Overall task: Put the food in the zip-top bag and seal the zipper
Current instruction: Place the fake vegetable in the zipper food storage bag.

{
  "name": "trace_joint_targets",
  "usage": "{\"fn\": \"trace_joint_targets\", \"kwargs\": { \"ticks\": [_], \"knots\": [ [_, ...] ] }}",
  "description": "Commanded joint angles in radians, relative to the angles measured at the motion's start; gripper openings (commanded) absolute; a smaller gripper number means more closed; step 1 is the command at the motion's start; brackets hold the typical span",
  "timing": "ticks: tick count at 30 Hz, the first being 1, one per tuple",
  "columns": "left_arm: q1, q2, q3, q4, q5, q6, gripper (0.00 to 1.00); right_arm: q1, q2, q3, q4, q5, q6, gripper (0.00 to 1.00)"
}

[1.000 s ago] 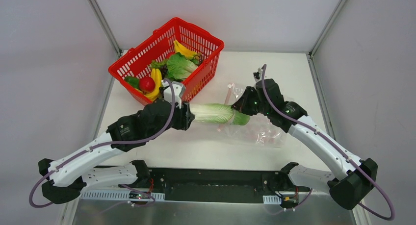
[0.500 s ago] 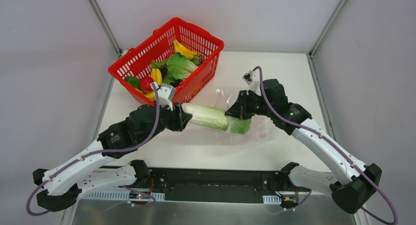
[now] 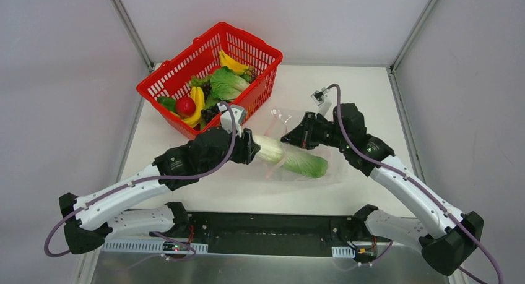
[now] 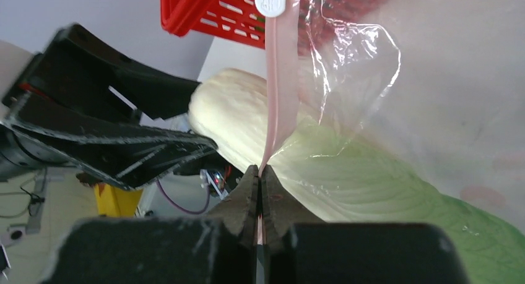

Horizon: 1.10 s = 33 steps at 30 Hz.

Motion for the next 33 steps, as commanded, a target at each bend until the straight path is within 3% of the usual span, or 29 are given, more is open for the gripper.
{"fn": "trace_joint_targets", "kwargs": {
  "ticks": [1, 13, 18, 27, 33],
  "knots": [
    [-0.032, 0.000, 0.004, 0.129, -0.076, -0.103, 0.00, 0.001, -0.050, -0.022, 0.147, 0.072, 0.127, 0.00],
    [-0.087, 0.147, 0.050, 0.207, 0.017, -0.204, 0.00, 0.000, -0.060, -0.108, 0.264, 0.187, 0.251, 0.00],
    [-0.087, 0.151, 0.035, 0.225, 0.018, -0.225, 0.00, 0.000, -0.076, -0.110, 0.284, 0.153, 0.236, 0.00],
    [-0.089, 0.207, 0.012, 0.242, 0.156, -0.245, 0.00, -0.001, -0.112, -0.146, 0.365, 0.112, 0.262, 0.00],
    [-0.089, 0.210, 0.031, 0.235, 0.230, -0.207, 0.16, -0.001, -0.113, -0.147, 0.335, 0.137, 0.255, 0.00]
  ]
}}
